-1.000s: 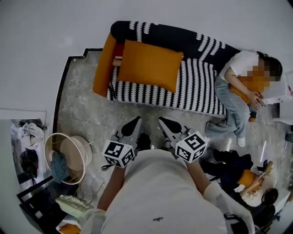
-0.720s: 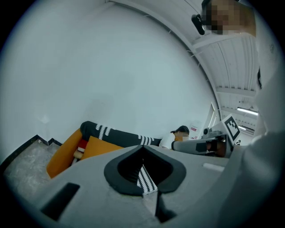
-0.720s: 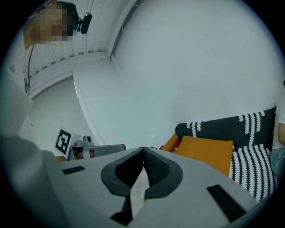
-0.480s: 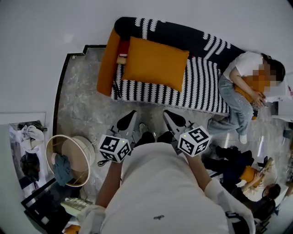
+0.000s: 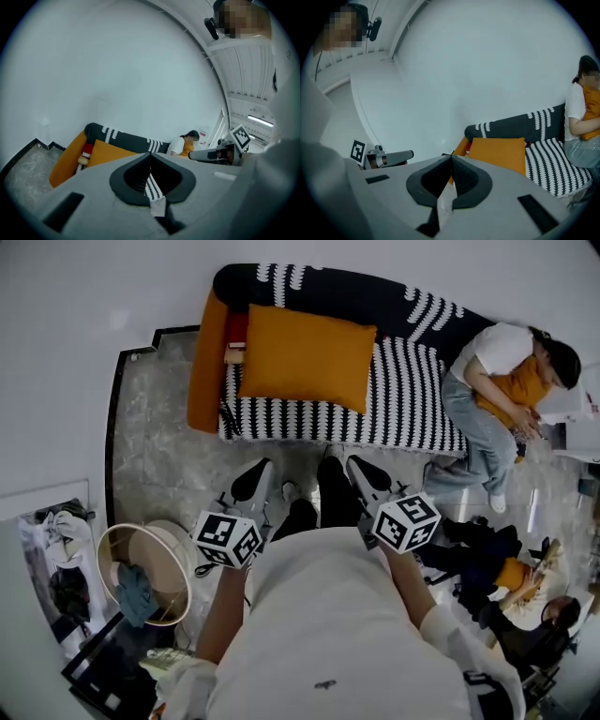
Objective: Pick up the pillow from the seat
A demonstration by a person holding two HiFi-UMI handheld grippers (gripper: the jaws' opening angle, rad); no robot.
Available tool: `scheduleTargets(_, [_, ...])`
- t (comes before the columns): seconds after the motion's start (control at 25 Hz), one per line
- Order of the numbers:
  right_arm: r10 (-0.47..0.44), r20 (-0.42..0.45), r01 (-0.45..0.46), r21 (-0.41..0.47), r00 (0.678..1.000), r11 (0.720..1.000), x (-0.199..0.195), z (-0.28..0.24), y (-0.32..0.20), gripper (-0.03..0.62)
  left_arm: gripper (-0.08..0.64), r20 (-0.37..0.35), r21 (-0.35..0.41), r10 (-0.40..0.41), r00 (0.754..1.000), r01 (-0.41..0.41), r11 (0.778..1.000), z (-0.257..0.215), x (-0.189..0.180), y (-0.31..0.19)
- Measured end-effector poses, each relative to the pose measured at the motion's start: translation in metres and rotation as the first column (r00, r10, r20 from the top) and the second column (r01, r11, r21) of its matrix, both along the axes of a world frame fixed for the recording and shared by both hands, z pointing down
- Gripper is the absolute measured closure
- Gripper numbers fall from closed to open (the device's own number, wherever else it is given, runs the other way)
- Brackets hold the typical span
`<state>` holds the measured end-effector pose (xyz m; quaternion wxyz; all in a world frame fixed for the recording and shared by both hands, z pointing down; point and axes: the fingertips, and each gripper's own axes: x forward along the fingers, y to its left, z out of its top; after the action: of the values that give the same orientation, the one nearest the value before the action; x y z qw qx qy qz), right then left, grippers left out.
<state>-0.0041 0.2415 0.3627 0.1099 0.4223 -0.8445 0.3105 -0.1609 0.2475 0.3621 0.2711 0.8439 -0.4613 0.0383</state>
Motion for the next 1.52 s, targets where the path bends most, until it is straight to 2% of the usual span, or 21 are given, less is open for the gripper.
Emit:
scheduleTargets(0.4, [0.028,0.038,-0.028,0.000,0.999,1.000,0.016,0.004,-0.060,0.586,0.548,0.029,-0.005,0.016,0.999,-0.016,1.000,-0.005,0.014,-0.048])
scheduleTargets(0.64, [0.007,0.059,-0.008,0.016,0.998,1.000,0.027,-0.001,-0.108,0.586,0.548,0.049,-0.019,0.022,0.999,-0.021,1.000,-0.005,0.031,-0.089])
scheduleTargets(1.0, [-0.016,0.083,0.014,0.030,0.996,0.999,0.061,-0.012,-0.178,0.585,0.548,0.070,0.010,0.033,0.997,-0.034,0.999,-0.023,0.078,-0.159])
scheduleTargets(1.28, [-0.049,0.103,0.049,0.007,0.993,0.999,0.092,-0.007,-0.214,0.585,0.548,0.089,-0.024,0.021,0.996,-0.019,1.000,-0.018,0.116,-0.189])
scheduleTargets(1.52, [-0.079,0.119,0.085,-0.045,0.990,0.995,0.114,0.012,-0.234,0.585,0.548,0.108,-0.069,0.013,0.994,-0.006,0.998,-0.007,0.150,-0.206])
